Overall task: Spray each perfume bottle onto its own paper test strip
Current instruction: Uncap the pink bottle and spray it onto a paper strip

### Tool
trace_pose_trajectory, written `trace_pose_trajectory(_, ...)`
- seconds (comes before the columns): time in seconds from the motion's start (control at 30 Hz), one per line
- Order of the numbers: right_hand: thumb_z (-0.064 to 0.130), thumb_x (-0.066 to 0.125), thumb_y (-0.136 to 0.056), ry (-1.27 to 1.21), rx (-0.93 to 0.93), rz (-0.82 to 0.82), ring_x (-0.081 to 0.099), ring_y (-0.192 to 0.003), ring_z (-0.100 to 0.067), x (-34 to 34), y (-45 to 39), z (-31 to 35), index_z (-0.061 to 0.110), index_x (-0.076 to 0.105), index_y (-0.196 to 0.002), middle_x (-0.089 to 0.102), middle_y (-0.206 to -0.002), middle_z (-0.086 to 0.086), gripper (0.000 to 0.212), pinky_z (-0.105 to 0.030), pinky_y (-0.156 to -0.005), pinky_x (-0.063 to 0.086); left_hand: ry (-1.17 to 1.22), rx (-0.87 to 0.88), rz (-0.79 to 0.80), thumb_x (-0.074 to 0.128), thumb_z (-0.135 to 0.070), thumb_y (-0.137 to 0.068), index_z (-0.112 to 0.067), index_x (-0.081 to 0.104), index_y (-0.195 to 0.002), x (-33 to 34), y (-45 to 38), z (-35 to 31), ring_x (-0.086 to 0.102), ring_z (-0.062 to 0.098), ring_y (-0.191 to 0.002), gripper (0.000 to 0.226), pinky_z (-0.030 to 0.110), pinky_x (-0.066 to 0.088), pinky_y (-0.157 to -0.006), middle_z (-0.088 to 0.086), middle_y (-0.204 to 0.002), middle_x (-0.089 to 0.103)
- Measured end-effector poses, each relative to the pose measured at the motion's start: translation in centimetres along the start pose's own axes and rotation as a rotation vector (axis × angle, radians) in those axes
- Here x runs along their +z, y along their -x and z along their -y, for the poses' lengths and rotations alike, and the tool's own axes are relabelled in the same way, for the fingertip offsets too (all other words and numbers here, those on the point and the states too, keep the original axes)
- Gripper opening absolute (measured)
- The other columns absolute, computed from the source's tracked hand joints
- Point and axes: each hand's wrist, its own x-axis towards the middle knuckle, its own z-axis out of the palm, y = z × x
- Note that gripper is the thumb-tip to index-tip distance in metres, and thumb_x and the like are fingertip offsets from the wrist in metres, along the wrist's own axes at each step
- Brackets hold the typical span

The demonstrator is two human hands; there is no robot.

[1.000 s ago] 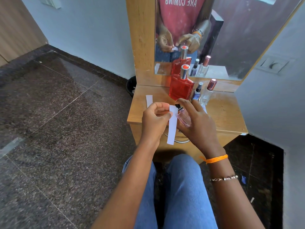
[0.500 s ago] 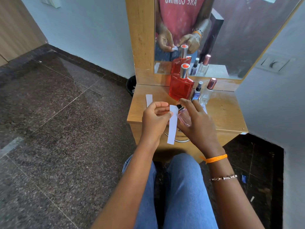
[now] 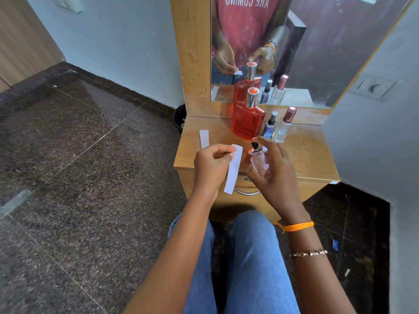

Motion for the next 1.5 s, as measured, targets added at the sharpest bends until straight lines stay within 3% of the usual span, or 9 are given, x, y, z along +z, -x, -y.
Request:
trace_pose_trajectory(0.23,0.008,0.070,-0.068,-0.040,-0.006,-0.015,0.044,-0.090,0.017,-0.2,0.1,-0.3,0.033,0.046,-0.125,0.049,-0.110,0.012,0.067,0.002,-0.073,0.033,-0.215,0.077,0.048,0.065,0.006,-0.079,-0.014,0.070,-0.108,1.0,-2.0,-0.1,0.058,-0.008,-0.079,0.035,0.002,0.045,-0.067,0.000,-0.106,0.070)
trace_pose_trajectory(0.37,0.007,0.068,-0.068,-0.050,-0.009,-0.001,0.046,-0.090,0.015,-0.1,0.2,-0.4,0.032,0.047,-0.125,0.050,-0.112,0.011,0.066,0.000,-0.073,0.036,-0.471,0.192,0.062,0.059,0.013,-0.080,-0.006,0.066,-0.113,1.4,-2.6,0.3,0.062,0.013,-0.095,0.039,-0.005,0.039,-0.061,0.011,-0.117,0.066)
trace_pose_trajectory(0.5,0.011,0.065,-0.067,-0.084,0.002,0.012,0.049,-0.084,0.009,-0.1,0.2,-0.6,0.032,0.049,-0.126,0.052,-0.112,0.008,0.065,-0.004,-0.071,0.039,-0.723,0.239,0.064,0.063,0.002,-0.082,-0.011,0.065,-0.115,1.7,-2.7,0.8,0.056,0.024,-0.111,0.036,0.026,0.045,-0.087,0.008,-0.121,0.063)
trace_pose_trajectory(0.67,0.011,0.065,-0.069,-0.091,0.001,0.012,0.049,-0.085,0.010,0.1,0.1,-0.6,0.031,0.049,-0.126,0.051,-0.111,0.009,0.062,-0.002,-0.071,0.038,-0.850,0.285,-0.041,0.067,-0.013,-0.083,-0.018,0.070,-0.105,1.8,-2.4,0.9,0.045,0.025,-0.108,0.023,0.034,0.040,-0.088,0.001,-0.118,0.058)
trace_pose_trajectory(0.93,0.026,0.060,-0.083,-0.160,0.027,-0.018,0.047,-0.091,0.010,0.4,0.3,-0.8,0.032,0.041,-0.132,0.046,-0.114,0.014,0.053,-0.007,-0.068,0.039,-0.702,0.326,-0.095,0.062,-0.013,-0.087,-0.020,0.067,-0.111,1.7,-1.8,0.2,0.043,0.023,-0.110,0.026,0.028,0.034,-0.087,0.002,-0.117,0.056)
trace_pose_trajectory(1.1,0.019,0.062,-0.089,-0.309,0.116,-0.016,0.047,-0.075,0.002,0.7,0.3,-0.7,0.037,0.032,-0.133,0.048,-0.104,0.015,0.056,-0.041,-0.068,0.054,-0.742,0.318,-0.042,0.057,-0.011,-0.090,-0.021,0.067,-0.112,1.6,-1.8,0.5,0.043,0.022,-0.108,0.026,0.031,0.037,-0.088,0.000,-0.116,0.058)
trace_pose_trajectory(1.27,0.021,0.062,-0.089,-0.325,0.113,-0.018,0.052,-0.071,0.002,0.7,0.4,-0.7,0.036,0.030,-0.130,0.054,-0.109,0.000,0.055,-0.020,-0.064,0.041,-0.773,0.322,-0.036,0.052,-0.011,-0.092,-0.021,0.068,-0.109,1.7,-1.9,0.8,0.043,0.021,-0.106,0.026,0.030,0.036,-0.087,-0.003,-0.116,0.060)
trace_pose_trajectory(1.4,0.021,0.061,-0.091,-0.367,0.153,-0.011,0.056,-0.068,-0.007,0.9,0.2,-0.2,0.034,0.025,-0.131,0.057,-0.102,-0.010,0.055,-0.030,-0.063,0.048,-0.675,0.309,-0.029,0.048,-0.005,-0.092,-0.021,0.067,-0.111,1.3,-1.7,0.3,0.043,0.019,-0.107,0.031,0.023,0.033,-0.084,-0.001,-0.112,0.059)
trace_pose_trajectory(1.5,0.023,0.059,-0.092,-0.412,0.168,-0.007,0.060,-0.088,-0.025,0.8,-0.2,0.6,0.026,0.023,-0.135,0.058,-0.100,-0.009,0.056,-0.037,-0.082,0.049,-0.384,0.329,0.054,0.049,-0.010,-0.093,-0.018,0.068,-0.106,0.7,-1.0,-0.2,0.054,0.010,-0.103,0.024,0.015,0.041,-0.079,-0.004,-0.106,0.062)
